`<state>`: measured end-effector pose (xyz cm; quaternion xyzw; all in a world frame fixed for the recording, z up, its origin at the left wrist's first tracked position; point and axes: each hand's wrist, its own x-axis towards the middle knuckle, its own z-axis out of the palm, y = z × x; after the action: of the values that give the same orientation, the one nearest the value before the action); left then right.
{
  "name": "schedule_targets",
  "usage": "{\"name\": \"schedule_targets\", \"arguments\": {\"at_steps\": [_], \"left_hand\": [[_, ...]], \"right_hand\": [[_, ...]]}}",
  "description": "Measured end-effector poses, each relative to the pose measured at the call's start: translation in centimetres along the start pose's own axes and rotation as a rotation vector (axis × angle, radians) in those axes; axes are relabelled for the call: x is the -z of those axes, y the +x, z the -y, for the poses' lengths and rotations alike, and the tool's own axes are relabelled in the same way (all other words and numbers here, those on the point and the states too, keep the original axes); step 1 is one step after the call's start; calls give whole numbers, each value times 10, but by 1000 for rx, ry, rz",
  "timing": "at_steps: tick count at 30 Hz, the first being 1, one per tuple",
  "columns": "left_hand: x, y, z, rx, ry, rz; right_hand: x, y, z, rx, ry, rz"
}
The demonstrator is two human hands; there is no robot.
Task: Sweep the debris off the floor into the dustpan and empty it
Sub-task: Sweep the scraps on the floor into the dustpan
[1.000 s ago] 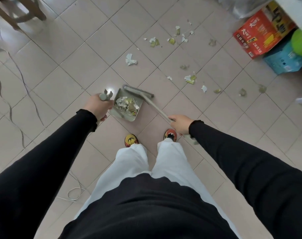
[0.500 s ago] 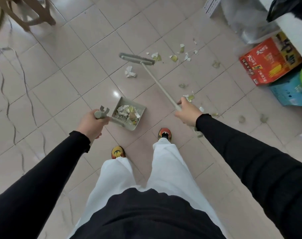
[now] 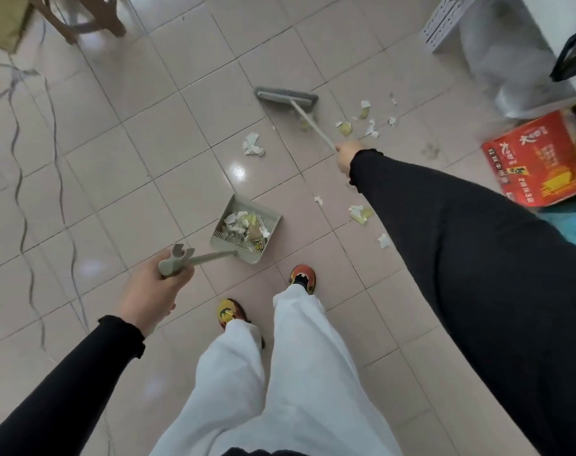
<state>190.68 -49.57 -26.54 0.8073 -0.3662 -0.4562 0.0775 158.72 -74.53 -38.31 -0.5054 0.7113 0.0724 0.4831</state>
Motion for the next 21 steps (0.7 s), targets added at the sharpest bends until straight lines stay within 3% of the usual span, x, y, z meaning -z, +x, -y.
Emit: {"name": "schedule_targets", "arguments": {"at_steps": [3, 11, 15, 19, 21], "left_hand": [[-2, -2, 4, 10, -9, 7], [-4, -6, 16, -2, -24, 66], [-2, -14, 29, -22, -27, 113], [-2, -29, 43, -74, 4, 158], [-3, -37, 48, -91, 6, 173]], "right_hand": [[-26, -14, -20, -26, -229, 38], [-41, -87, -112, 18, -456, 138], [-34, -137, -155, -10, -630, 99], [-29, -194, -197, -59, -604, 96], [-32, -232, -215, -69, -474, 80]]}}
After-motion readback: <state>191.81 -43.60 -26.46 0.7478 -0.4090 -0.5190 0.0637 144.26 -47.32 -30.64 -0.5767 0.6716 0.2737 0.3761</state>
